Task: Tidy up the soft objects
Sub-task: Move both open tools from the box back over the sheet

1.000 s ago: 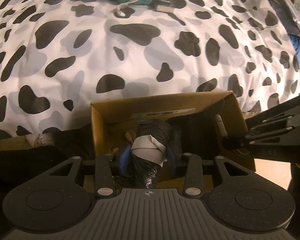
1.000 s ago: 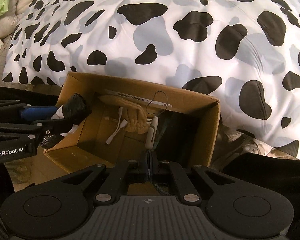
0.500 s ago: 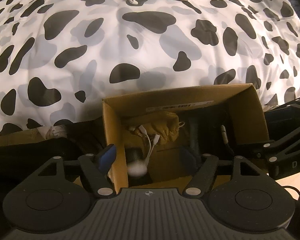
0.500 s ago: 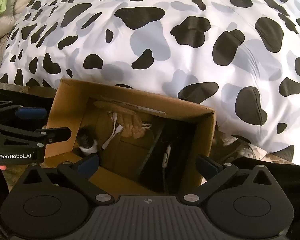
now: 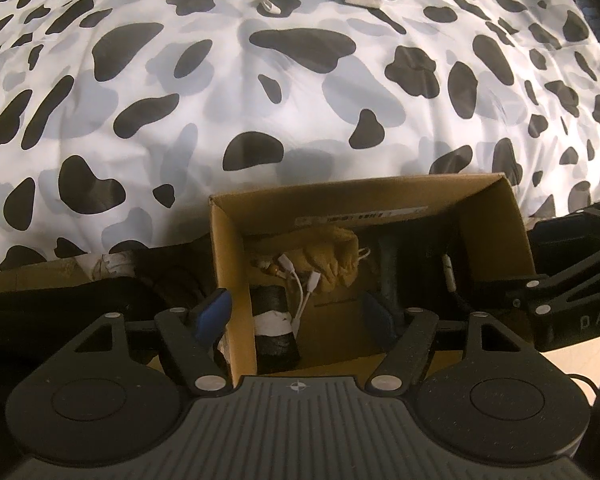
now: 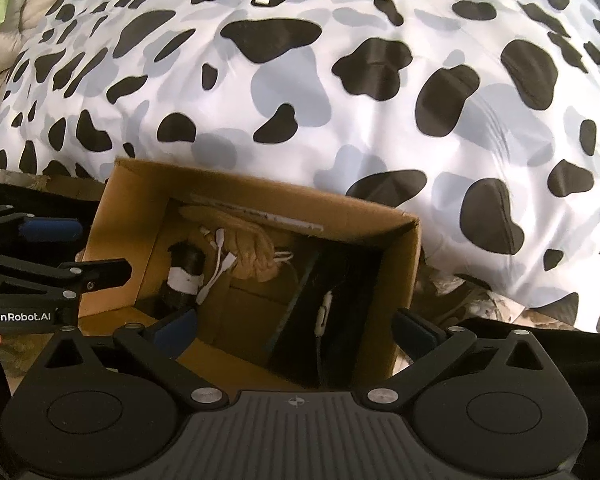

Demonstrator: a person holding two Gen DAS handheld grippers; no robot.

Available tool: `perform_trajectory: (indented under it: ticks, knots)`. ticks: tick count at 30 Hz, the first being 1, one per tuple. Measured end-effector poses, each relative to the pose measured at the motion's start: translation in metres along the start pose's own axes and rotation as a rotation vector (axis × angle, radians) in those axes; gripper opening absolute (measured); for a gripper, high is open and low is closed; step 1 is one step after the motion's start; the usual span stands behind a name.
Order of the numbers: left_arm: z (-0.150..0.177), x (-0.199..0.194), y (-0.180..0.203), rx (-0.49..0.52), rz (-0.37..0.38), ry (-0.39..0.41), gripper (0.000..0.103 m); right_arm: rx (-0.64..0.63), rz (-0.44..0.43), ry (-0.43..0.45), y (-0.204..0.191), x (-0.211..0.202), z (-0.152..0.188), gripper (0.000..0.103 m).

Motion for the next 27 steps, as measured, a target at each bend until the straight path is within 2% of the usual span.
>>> perform_trajectory:
  ticks: [16,27]
  knots:
    - [-0.007,-0.015,-0.001,-0.030,0.002,0.119,0.071,-0.024,0.102,0.135,0.003,-0.017,-0.007,0.103]
    - [-0.016,-0.021,0.008,-0.008,-0.037,0.174,0.071,-0.024,0.136,0.233,0.010,-0.029,-0.009,0.103]
Point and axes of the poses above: each gripper's, at about its wrist camera, not at the fingertips, and x roughly the way its jaws point, y to its right, z to its underside, the point moved 1 cm from there along x, roughly the way its jaws point, and after that the axes turned 6 degrees about y, right-handed, at the moved point
